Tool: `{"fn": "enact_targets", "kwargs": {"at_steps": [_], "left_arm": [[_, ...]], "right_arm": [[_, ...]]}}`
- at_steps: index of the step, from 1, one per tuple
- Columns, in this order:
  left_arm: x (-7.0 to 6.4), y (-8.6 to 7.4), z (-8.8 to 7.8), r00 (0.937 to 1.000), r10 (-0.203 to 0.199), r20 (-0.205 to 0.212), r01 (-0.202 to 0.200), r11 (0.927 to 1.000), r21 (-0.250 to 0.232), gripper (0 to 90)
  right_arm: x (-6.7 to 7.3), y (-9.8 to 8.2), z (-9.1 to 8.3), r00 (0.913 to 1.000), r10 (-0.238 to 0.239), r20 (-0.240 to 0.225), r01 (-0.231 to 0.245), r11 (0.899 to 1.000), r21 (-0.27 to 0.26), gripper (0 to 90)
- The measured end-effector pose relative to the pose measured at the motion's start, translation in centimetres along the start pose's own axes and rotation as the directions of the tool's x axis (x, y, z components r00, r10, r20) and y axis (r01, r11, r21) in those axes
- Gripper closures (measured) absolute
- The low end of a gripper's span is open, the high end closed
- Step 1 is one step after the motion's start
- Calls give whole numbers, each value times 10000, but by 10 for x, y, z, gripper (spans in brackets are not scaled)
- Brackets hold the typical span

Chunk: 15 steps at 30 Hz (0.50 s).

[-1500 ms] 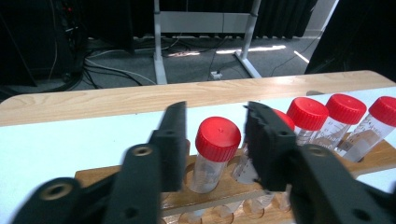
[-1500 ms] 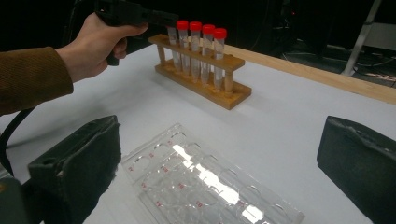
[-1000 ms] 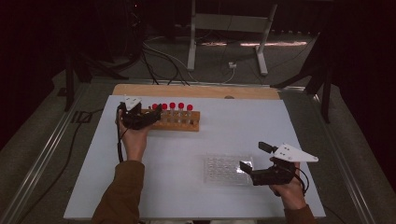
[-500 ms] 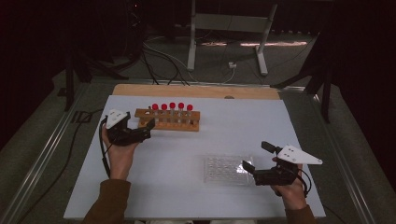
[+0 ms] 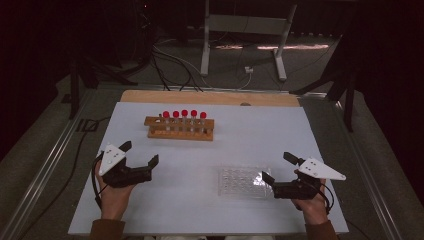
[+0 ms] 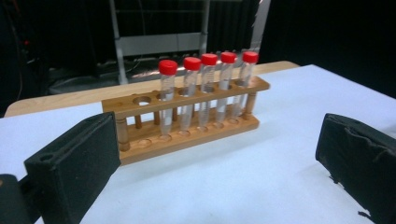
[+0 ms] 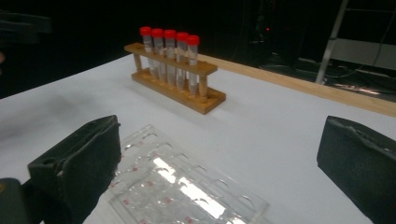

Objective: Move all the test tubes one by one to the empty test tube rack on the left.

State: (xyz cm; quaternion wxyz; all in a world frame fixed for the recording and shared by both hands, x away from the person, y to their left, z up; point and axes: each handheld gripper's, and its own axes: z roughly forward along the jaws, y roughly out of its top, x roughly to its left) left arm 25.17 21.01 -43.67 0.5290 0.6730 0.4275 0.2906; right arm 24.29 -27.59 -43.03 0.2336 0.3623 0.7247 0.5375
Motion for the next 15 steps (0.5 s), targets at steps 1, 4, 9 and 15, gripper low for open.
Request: {"fn": "enact_targets", "kwargs": {"at_steps": [1,4,9,15], "left_arm": [[-1,-1,-3,10000,60,-56,-61,10000,-71,6],[-2,-2,-11,9995,269,-167,-273,9994,-202,6],[-2,-8,-19,9984,371,-416,-384,9988,-315,6],[0,-20,-24,9969,209,-764,-236,9992,-335,6]], "right_arm": [[-1,-1,-1,10000,-8,41,9,10000,-43,0],[-4,-2,-2,9998,43,190,-41,9999,-145,0],[-9,-5,-6,9990,90,436,-79,9996,-268,0],[-15,-8,-11,9973,104,730,-68,9988,-484,0]]}}
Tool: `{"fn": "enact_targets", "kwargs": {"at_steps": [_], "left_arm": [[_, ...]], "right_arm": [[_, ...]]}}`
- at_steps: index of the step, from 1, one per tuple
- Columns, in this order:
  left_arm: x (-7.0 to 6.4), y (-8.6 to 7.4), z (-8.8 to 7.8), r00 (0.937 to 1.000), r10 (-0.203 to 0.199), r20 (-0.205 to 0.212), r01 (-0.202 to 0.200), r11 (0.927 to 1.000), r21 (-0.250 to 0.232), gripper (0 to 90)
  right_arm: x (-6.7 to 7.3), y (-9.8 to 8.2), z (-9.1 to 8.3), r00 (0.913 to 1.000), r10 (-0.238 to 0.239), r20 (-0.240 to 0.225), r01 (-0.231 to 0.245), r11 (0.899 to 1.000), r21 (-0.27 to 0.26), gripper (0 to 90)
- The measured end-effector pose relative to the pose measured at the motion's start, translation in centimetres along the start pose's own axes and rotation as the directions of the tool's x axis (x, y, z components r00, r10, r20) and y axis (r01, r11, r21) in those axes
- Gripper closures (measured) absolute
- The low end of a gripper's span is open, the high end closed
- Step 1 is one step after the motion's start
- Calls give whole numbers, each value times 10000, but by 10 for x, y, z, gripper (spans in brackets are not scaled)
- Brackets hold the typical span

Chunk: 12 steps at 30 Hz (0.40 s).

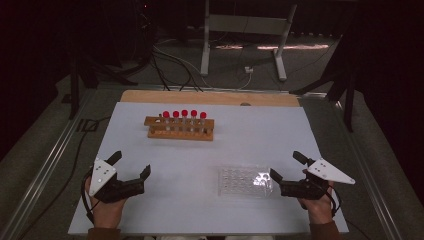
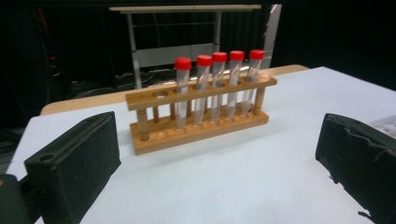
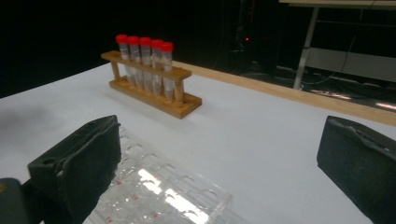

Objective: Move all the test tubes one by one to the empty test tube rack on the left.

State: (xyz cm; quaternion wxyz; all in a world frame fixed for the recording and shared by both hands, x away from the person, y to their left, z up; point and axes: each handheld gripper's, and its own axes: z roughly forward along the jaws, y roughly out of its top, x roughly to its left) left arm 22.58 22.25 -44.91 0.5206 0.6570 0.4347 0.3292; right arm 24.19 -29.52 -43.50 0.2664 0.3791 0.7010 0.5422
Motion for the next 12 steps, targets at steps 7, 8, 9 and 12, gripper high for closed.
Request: {"fn": "enact_targets", "kwargs": {"at_steps": [7,8,9,12], "left_arm": [[6,-2,-3,9998,-209,-36,208,9997,-162,6],[7,-2,-3,9998,-211,-61,210,9997,-137,6],[7,-3,-3,9996,-281,-61,280,9995,-129,6],[8,-4,-2,9995,-317,-82,316,9995,-55,6]], "right_arm": [[-6,-6,-3,9996,83,262,-82,10000,-41,0],[-6,-7,-3,9996,101,283,-100,9999,-23,0],[-6,-7,-3,9995,97,307,-97,10000,-17,0],[-7,-8,-5,9990,88,432,-87,10000,-33,0]]}}
